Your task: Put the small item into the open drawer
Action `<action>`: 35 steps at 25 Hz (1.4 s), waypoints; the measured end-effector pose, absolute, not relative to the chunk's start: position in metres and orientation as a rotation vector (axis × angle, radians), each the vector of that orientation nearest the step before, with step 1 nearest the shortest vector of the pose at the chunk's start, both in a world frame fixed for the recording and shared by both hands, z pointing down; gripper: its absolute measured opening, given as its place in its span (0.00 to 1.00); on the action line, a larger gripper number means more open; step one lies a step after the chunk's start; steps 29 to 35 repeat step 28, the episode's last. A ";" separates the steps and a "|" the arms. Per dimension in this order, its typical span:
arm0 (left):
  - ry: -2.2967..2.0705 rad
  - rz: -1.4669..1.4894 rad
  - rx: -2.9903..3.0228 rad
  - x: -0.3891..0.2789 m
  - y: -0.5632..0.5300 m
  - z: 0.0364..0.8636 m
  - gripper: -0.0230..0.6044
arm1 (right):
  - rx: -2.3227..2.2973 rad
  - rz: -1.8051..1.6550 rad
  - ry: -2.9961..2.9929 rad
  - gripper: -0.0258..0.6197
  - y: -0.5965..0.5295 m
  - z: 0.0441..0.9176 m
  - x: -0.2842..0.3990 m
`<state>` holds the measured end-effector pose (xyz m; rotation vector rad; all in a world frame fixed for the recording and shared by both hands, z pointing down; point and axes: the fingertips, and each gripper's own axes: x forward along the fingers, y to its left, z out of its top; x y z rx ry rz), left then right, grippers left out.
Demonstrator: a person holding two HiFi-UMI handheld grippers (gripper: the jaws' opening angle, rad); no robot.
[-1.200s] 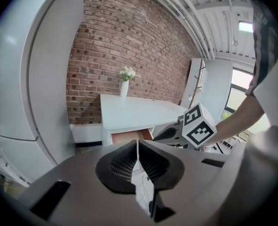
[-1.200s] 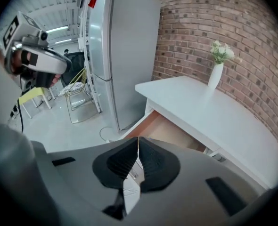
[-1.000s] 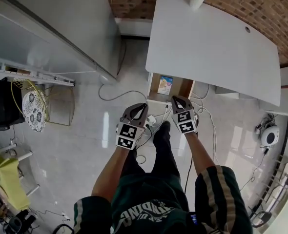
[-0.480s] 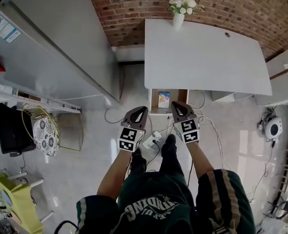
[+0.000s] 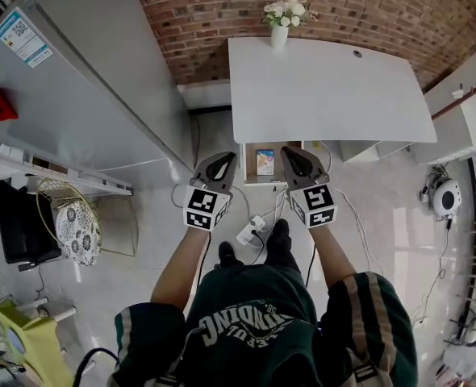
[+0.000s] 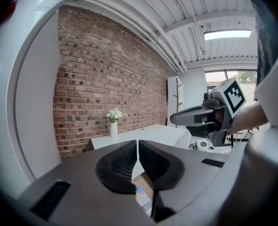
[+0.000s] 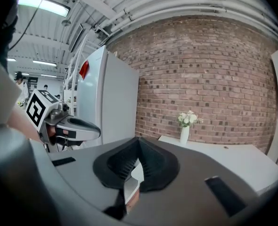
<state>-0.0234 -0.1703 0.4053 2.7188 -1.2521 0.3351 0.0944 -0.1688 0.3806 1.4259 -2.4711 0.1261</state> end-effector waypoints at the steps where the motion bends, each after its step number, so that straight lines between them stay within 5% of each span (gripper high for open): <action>1: -1.248 0.335 2.731 -0.024 -0.170 0.401 0.08 | 1.439 0.115 -2.477 0.08 -0.167 0.374 0.093; 35: -1.200 0.345 2.748 -0.026 -0.163 0.403 0.08 | 1.469 0.136 -2.471 0.08 -0.158 0.369 0.085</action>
